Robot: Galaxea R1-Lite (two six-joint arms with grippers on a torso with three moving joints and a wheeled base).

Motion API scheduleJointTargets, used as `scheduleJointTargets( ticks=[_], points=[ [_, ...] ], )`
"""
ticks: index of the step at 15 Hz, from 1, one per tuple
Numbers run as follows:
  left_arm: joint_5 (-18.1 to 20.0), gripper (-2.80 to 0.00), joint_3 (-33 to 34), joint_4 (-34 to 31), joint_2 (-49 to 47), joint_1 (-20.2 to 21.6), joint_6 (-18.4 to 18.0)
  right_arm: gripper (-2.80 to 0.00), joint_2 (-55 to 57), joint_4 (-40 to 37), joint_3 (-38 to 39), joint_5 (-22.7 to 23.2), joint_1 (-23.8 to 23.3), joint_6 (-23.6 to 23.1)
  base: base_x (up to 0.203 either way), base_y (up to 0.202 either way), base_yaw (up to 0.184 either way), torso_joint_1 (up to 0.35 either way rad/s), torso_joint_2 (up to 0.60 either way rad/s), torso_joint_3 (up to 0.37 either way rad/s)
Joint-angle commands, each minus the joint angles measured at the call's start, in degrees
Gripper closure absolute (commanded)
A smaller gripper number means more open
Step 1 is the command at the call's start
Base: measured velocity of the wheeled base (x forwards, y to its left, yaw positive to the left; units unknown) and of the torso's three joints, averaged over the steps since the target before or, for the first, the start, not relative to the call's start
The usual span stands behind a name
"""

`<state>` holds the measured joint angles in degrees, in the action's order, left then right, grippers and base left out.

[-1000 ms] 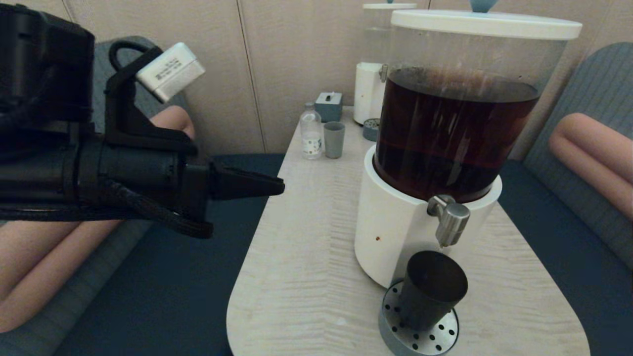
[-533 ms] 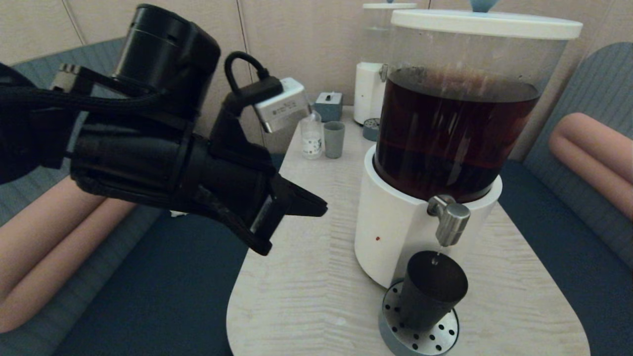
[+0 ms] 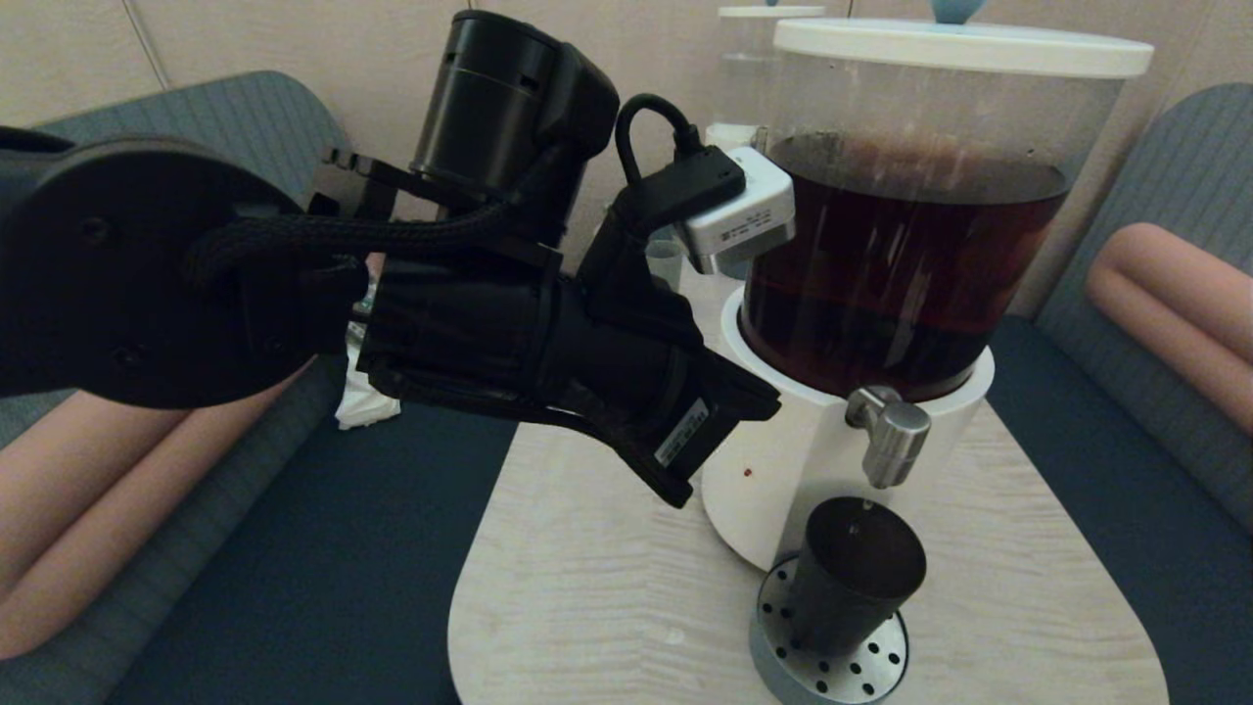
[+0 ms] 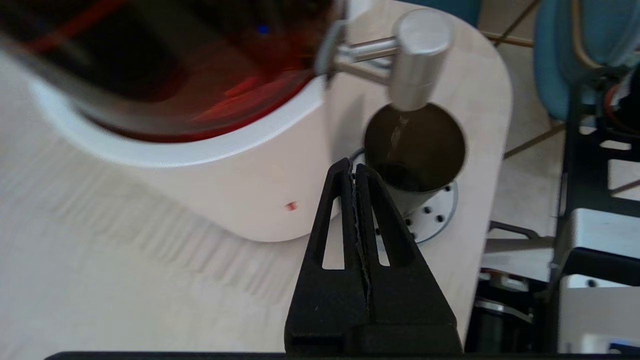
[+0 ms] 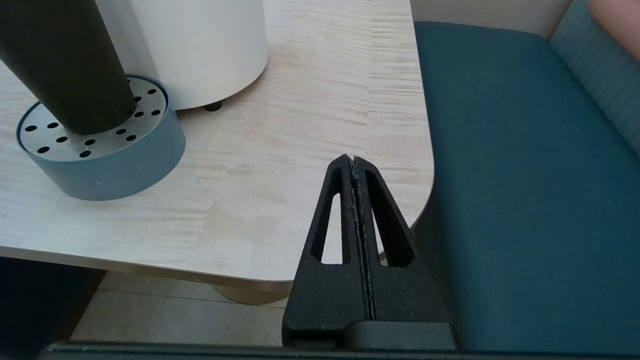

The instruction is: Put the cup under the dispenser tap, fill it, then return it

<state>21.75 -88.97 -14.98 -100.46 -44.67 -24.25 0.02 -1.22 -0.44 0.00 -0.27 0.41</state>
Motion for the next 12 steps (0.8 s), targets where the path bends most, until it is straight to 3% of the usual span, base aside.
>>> scheduleJointTargets(
  ticks=[1,12],
  points=[
    [-0.1,0.0,0.2,-0.2,-0.3,-1.2,0.2,0.0,-0.1,0.0,0.0,0.0,0.0,0.0,0.0,0.0,0.0,0.0,0.0,0.0],
    [-3.0,0.0,-1.5,3.0,-4.0,-4.4,1.0,0.0,-0.1,0.0,0.0,0.0,0.0,0.0,0.0,0.0,0.0,0.0,0.0,0.0]
  ],
)
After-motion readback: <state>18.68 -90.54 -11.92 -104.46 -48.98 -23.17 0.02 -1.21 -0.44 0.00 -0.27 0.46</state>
